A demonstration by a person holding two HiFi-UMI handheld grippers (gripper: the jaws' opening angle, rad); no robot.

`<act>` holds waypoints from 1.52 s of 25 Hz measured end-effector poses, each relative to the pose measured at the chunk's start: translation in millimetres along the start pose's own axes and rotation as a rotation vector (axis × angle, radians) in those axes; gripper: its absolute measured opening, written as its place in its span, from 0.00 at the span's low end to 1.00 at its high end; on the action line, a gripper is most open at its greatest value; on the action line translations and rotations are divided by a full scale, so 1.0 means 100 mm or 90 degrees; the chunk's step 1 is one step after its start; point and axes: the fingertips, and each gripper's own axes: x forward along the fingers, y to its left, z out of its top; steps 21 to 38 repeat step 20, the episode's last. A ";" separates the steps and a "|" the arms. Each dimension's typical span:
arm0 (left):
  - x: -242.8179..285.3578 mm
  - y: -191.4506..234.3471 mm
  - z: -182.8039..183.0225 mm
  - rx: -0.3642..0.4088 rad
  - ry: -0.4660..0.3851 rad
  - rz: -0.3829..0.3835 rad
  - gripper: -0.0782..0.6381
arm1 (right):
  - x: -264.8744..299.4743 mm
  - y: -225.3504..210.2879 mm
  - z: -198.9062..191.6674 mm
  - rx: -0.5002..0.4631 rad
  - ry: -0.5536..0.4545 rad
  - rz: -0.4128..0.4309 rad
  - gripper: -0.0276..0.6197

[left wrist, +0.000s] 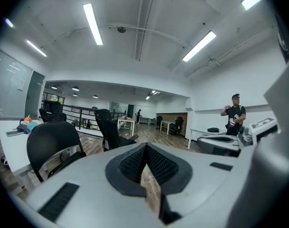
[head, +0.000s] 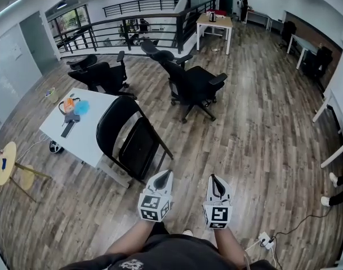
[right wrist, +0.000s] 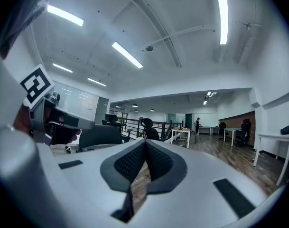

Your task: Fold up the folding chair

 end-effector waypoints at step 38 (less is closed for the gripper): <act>-0.42 -0.05 -0.08 0.014 0.014 0.001 0.12 | -0.29 0.35 0.16 -0.013 -0.011 0.014 0.07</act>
